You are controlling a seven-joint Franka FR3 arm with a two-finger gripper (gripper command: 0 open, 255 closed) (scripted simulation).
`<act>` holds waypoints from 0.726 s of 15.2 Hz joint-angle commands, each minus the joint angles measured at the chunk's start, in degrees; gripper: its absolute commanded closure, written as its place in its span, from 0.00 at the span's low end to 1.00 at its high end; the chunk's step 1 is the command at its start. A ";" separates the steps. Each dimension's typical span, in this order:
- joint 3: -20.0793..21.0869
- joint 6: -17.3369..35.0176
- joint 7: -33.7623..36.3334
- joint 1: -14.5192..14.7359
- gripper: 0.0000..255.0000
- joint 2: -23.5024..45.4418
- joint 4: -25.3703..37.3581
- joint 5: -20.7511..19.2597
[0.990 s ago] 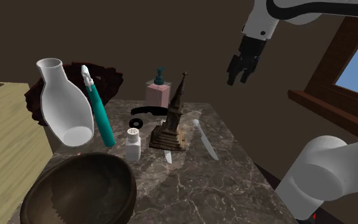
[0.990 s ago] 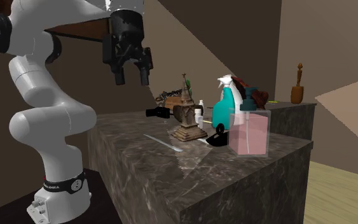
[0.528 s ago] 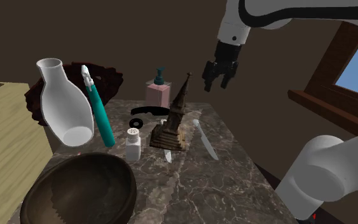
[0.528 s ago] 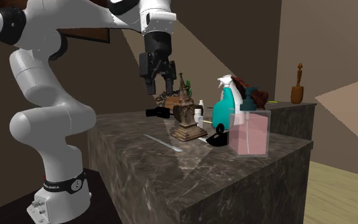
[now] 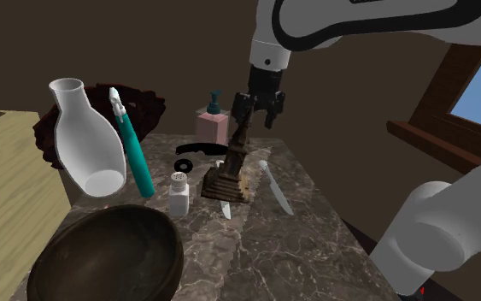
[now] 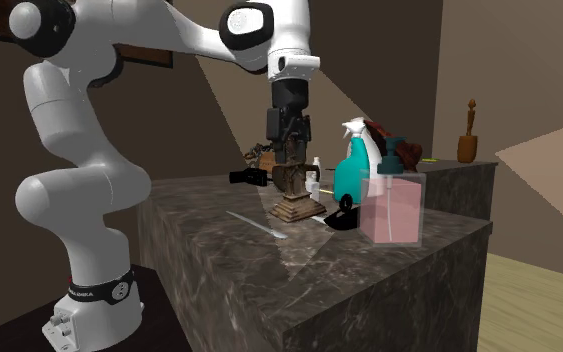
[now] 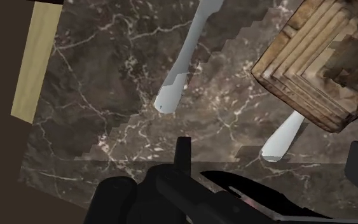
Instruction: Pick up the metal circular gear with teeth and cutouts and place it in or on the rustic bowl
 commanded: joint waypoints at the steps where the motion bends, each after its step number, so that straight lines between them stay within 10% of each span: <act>1: 2.49 1.16 3.65 0.22 0.00 3.83 2.33 -0.29; 11: 11.56 3.23 21.20 2.37 0.00 25.73 18.57 -8.05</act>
